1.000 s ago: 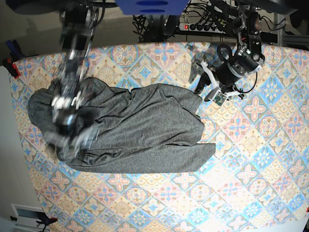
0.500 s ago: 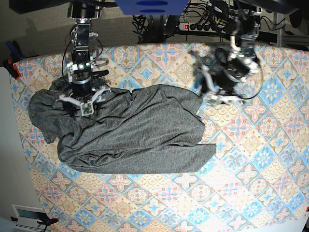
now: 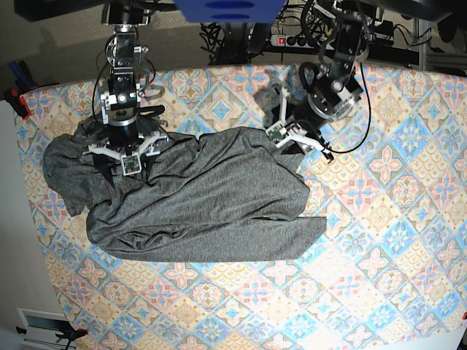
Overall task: Layout the t-shirt on the table in an organized manner, then fold the t-shirt properly
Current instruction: 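Release and regrasp the shirt with the right gripper, pulling it flatter, then release the left gripper and regrasp the shirt at a new edge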
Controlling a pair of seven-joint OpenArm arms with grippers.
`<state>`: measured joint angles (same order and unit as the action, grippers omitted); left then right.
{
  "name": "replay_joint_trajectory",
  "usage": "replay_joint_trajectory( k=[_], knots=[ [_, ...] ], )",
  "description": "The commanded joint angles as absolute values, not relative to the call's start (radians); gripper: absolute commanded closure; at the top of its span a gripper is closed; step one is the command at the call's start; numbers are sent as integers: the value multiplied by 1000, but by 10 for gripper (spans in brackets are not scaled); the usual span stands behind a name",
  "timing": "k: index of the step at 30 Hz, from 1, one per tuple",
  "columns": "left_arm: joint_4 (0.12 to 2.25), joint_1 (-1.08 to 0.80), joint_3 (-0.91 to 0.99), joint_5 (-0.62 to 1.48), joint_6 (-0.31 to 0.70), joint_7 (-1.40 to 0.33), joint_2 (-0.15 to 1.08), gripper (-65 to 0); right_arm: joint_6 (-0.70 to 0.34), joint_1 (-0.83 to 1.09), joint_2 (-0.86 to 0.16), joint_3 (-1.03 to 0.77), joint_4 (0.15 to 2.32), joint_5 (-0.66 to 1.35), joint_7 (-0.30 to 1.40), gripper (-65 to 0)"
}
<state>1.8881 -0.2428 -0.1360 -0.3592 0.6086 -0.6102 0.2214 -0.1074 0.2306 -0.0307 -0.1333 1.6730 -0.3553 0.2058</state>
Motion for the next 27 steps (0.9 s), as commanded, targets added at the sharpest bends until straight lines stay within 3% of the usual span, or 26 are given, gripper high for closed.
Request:
replay_joint_trajectory(
  k=[1,12,18,27],
  knots=[
    [1865,-220,-133,-364,599,-578,225,-234,-104,246,-33,-136,1687,-354,199,-405],
    [1755,-185,-110,-384,596,-493,197,-234,-104,240,-35,-197,1687,-354,199,-405],
    [1738,-168,119,-380,610,-492,7,-234,-104,240,-35,-200,1687,-354,199,-405],
    [1704,-139,332,-196,667,-503,-84,-234,-104,245,-36,-200,1682,-354,199,-405]
  ],
)
